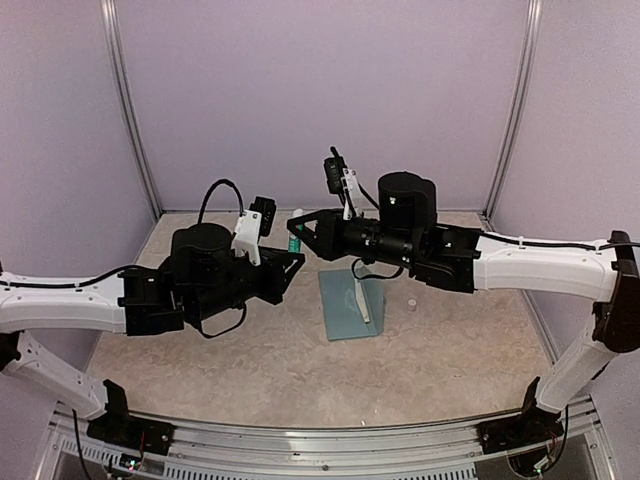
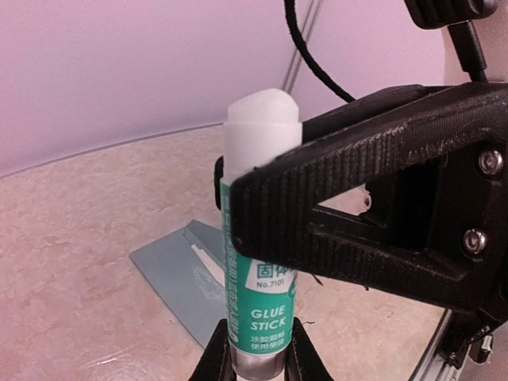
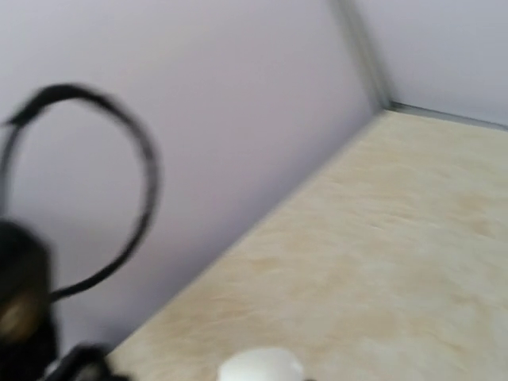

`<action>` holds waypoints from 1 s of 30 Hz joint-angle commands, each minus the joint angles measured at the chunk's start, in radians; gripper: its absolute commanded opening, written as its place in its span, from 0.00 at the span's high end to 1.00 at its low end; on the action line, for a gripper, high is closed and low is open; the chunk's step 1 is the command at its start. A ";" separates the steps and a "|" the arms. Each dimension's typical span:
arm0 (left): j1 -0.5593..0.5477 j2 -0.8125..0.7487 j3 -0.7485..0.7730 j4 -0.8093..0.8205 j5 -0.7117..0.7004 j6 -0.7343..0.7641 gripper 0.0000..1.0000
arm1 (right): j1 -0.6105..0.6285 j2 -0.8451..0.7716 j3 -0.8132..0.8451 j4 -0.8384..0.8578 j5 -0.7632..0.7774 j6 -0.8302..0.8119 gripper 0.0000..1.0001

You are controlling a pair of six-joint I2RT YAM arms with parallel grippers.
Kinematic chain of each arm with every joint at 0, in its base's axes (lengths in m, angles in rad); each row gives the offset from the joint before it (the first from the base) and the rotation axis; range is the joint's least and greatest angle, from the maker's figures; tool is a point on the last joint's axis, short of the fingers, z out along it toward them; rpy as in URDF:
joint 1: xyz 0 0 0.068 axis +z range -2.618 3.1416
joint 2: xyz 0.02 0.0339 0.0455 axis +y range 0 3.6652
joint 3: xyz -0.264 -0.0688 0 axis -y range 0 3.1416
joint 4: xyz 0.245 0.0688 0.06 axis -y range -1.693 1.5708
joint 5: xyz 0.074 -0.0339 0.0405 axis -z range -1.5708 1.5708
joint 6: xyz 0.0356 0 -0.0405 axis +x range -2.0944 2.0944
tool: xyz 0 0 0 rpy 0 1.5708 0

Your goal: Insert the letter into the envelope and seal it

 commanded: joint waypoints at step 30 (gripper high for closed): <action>0.130 -0.101 -0.145 0.287 0.508 -0.125 1.00 | -0.071 -0.105 -0.269 0.371 -0.332 -0.033 0.37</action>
